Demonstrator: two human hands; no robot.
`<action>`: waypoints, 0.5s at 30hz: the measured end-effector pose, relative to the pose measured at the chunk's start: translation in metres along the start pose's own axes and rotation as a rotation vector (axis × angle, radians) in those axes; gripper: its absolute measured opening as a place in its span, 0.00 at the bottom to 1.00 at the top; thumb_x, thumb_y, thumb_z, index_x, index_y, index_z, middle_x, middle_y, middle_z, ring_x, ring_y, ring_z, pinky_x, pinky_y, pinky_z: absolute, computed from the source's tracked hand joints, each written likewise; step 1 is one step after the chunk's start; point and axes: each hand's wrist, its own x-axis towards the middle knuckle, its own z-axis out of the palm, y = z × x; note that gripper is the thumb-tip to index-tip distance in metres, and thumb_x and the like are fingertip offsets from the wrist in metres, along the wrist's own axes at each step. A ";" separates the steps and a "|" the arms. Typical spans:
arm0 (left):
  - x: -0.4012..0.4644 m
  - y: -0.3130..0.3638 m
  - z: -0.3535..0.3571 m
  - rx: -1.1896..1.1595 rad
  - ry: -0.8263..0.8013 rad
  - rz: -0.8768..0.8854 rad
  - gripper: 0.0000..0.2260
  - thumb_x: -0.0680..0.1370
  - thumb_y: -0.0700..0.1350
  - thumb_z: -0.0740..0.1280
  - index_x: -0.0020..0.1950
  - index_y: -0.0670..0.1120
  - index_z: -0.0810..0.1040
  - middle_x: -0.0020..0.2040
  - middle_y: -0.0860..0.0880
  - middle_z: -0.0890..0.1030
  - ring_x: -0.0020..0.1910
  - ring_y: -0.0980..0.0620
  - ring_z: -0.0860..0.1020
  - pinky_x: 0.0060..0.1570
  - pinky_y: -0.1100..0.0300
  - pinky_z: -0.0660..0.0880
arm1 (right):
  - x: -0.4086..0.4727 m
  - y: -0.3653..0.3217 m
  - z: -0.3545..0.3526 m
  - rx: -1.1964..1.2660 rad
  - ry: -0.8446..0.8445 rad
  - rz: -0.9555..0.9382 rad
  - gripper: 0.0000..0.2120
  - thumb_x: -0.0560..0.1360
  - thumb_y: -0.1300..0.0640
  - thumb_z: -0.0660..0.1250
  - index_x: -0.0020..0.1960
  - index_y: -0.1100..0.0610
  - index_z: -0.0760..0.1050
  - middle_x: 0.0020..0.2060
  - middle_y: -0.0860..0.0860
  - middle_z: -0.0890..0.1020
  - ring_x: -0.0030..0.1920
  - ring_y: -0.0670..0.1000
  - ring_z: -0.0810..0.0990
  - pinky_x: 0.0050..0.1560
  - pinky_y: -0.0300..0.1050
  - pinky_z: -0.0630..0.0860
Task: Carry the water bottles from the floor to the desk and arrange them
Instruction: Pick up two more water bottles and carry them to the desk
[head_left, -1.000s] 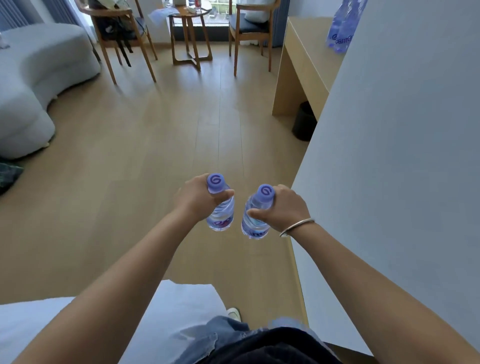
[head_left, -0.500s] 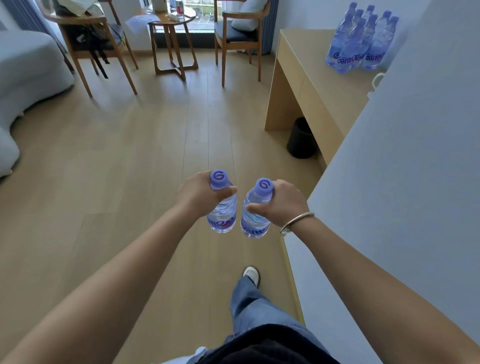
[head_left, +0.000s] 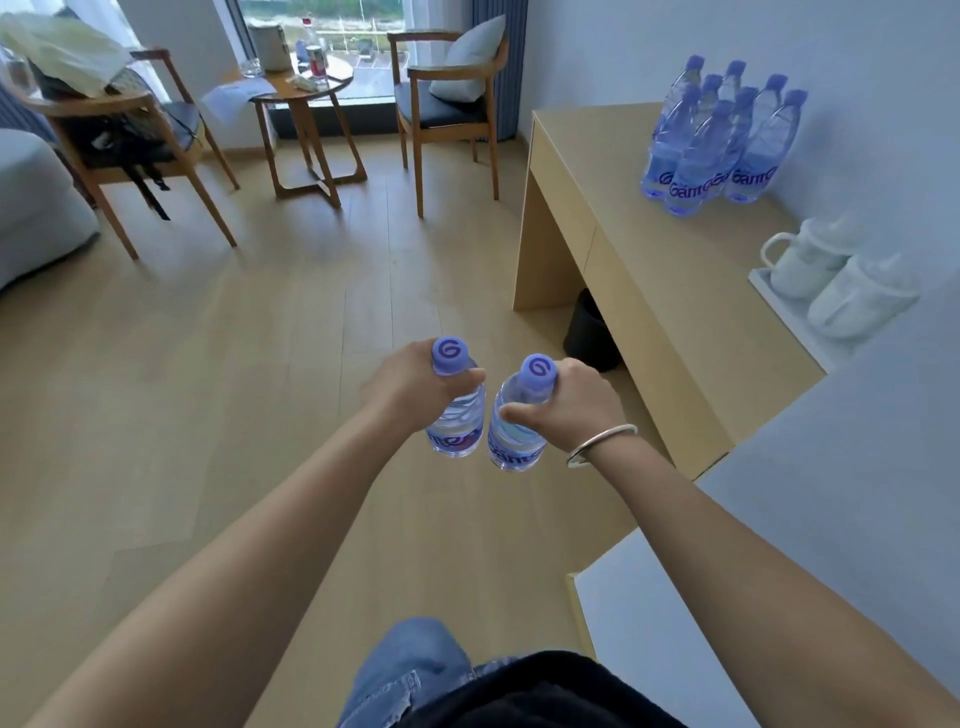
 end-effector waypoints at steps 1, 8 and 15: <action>0.013 0.003 0.001 -0.008 -0.012 0.007 0.08 0.70 0.55 0.70 0.40 0.51 0.79 0.35 0.54 0.79 0.37 0.51 0.77 0.39 0.57 0.73 | 0.011 0.002 -0.002 0.005 0.007 0.010 0.19 0.62 0.40 0.71 0.29 0.51 0.65 0.31 0.48 0.70 0.33 0.51 0.72 0.31 0.41 0.65; 0.143 0.030 0.009 -0.025 -0.106 0.071 0.10 0.70 0.54 0.71 0.38 0.47 0.78 0.34 0.50 0.78 0.34 0.51 0.73 0.37 0.58 0.70 | 0.110 0.015 -0.019 0.052 0.074 0.129 0.18 0.62 0.44 0.70 0.29 0.52 0.64 0.29 0.48 0.69 0.30 0.50 0.69 0.27 0.41 0.62; 0.281 0.071 -0.006 0.030 -0.203 0.181 0.09 0.69 0.56 0.71 0.32 0.54 0.76 0.32 0.55 0.77 0.35 0.52 0.76 0.38 0.56 0.73 | 0.226 0.019 -0.044 0.101 0.163 0.292 0.16 0.62 0.44 0.71 0.34 0.56 0.72 0.32 0.53 0.76 0.32 0.52 0.72 0.29 0.42 0.66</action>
